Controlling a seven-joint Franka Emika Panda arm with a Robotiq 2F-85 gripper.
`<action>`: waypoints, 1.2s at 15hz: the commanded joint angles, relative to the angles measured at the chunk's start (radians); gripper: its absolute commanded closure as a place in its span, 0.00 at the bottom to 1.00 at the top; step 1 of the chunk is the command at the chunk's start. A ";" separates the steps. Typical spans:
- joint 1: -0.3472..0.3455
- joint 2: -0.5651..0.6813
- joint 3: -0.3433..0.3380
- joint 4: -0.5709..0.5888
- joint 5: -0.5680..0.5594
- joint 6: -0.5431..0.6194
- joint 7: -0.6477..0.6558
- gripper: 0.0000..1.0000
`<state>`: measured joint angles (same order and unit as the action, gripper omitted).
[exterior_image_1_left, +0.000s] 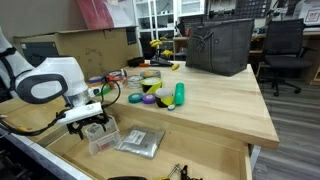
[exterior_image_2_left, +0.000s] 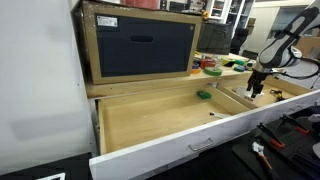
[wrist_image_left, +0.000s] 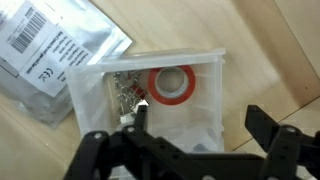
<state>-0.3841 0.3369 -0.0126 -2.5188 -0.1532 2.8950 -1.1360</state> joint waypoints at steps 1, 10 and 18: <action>0.005 0.038 0.002 0.036 0.008 0.000 -0.022 0.00; -0.003 0.097 0.001 0.094 -0.001 -0.023 -0.016 0.00; 0.014 0.129 -0.025 0.118 -0.019 -0.020 0.006 0.32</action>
<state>-0.3843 0.4574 -0.0217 -2.4210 -0.1567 2.8939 -1.1359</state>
